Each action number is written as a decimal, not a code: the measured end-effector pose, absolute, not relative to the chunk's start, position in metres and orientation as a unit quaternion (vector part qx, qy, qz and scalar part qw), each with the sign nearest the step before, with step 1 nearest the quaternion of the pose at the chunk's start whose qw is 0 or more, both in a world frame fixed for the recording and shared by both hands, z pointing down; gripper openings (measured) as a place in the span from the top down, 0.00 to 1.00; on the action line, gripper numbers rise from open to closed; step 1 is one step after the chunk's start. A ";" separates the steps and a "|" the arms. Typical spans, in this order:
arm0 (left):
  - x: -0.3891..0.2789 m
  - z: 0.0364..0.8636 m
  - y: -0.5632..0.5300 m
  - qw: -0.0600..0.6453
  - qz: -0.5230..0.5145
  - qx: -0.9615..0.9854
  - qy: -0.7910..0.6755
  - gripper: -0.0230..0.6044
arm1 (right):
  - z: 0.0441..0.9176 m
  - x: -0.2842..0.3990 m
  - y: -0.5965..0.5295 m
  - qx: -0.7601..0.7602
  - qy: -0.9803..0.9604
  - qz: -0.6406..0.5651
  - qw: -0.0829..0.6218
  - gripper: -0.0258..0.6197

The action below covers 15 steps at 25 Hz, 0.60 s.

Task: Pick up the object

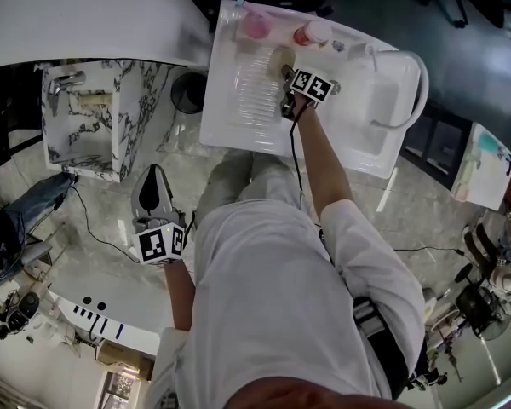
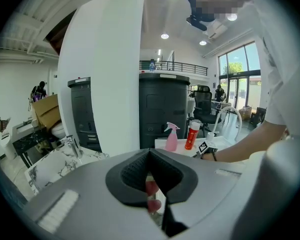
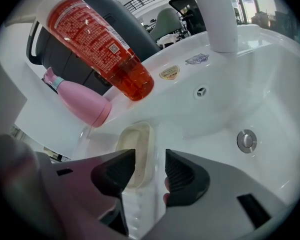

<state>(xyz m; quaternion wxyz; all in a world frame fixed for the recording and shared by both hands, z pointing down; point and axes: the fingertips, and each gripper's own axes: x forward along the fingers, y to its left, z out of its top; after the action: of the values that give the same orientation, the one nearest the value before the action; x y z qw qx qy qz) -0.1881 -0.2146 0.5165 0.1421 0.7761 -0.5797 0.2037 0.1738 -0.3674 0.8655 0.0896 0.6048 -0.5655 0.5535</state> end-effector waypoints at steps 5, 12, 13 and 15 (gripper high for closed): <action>-0.191 0.517 -0.211 0.139 0.210 0.775 -0.579 0.96 | 0.871 0.170 -0.362 0.608 -0.559 0.554 0.107 0.78; -0.199 0.515 -0.205 0.138 0.212 0.772 -0.583 0.96 | 0.871 0.173 -0.358 0.614 -0.556 0.545 0.126 0.91; -0.201 0.516 -0.204 0.138 0.211 0.772 -0.583 0.96 | 0.870 0.173 -0.358 0.613 -0.558 0.545 0.129 0.91; -0.202 0.517 -0.203 0.139 0.209 0.773 -0.583 0.96 | 0.869 0.172 -0.357 0.611 -0.560 0.545 0.128 0.91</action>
<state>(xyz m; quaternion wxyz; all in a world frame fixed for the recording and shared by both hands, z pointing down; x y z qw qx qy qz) -0.2016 -0.2030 0.5171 0.1393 0.7727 -0.5828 0.2095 0.1724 -0.3570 0.8692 0.1284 0.6109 -0.5596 0.5451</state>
